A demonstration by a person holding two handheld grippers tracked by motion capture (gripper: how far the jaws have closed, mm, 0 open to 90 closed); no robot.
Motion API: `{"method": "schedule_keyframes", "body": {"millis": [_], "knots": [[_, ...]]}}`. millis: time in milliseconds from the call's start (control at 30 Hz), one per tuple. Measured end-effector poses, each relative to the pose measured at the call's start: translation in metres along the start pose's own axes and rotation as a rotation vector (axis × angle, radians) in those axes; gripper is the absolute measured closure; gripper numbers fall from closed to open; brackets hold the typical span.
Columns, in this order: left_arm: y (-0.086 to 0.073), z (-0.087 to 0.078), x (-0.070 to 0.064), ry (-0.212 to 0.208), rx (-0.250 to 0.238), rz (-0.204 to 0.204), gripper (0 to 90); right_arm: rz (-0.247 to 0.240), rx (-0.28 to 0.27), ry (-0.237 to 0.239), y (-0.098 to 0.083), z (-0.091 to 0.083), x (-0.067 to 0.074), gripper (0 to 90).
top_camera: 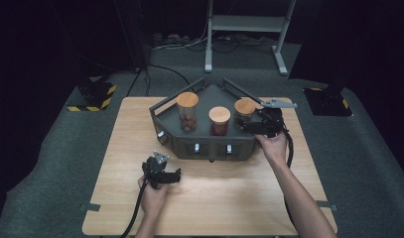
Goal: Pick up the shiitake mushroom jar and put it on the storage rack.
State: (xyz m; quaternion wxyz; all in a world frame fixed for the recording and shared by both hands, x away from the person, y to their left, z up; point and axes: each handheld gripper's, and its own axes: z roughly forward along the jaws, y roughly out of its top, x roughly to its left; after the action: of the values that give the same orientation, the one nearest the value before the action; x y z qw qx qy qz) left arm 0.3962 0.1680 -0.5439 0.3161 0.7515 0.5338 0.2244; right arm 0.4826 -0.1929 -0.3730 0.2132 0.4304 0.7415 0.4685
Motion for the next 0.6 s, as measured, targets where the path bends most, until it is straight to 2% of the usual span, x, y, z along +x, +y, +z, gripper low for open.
{"method": "schedule_keyframes", "body": {"millis": [600], "knots": [[0.000, 0.000, 0.000, -0.001, 0.000, -0.001, 4.3, 0.034, -0.043, 0.024, -0.006, -0.017, -0.008, 13.0]]}}
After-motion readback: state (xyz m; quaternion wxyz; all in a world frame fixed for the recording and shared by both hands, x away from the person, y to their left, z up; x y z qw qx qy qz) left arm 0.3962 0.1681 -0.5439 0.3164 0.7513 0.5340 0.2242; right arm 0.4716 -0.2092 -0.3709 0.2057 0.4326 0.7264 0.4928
